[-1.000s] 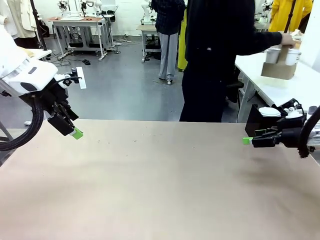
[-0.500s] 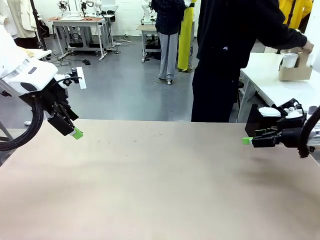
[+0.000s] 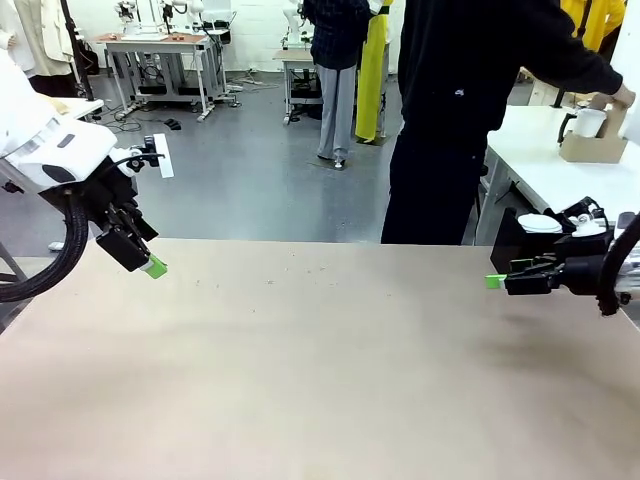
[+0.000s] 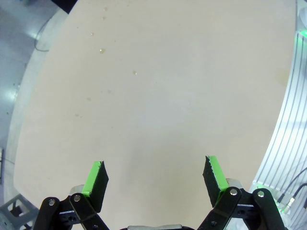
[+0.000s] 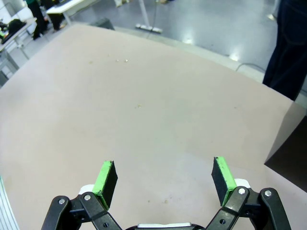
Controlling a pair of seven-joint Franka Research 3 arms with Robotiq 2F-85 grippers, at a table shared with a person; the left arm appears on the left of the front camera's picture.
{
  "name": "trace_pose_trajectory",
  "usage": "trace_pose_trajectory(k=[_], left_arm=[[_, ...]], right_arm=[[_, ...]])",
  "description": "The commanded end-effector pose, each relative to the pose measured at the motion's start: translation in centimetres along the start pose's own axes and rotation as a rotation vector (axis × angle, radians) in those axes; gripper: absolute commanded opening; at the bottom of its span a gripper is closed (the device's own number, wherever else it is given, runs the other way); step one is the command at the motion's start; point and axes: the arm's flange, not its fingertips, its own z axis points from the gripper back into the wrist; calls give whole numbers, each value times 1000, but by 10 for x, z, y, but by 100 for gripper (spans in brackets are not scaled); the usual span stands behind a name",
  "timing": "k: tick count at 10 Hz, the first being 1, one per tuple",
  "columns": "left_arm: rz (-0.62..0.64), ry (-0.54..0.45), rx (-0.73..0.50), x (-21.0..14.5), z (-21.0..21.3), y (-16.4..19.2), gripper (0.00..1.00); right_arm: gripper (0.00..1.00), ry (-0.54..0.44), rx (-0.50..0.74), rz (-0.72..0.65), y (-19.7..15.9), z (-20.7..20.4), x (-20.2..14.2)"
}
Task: Pour a drink into a cup and package it in a carrier.
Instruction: Insert the held 600 ml Paper Cup into the Cup Carrier.
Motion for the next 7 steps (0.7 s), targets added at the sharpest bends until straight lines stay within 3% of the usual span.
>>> trace_pose_trajectory(k=[1,7], left_arm=[[9,-11,-8,-1,1,-1,100],[9,-11,-8,-1,1,-1,100]], right_arm=[[100,-1,-13,13,-2,2,0],[100,-1,-13,13,-2,2,0]])
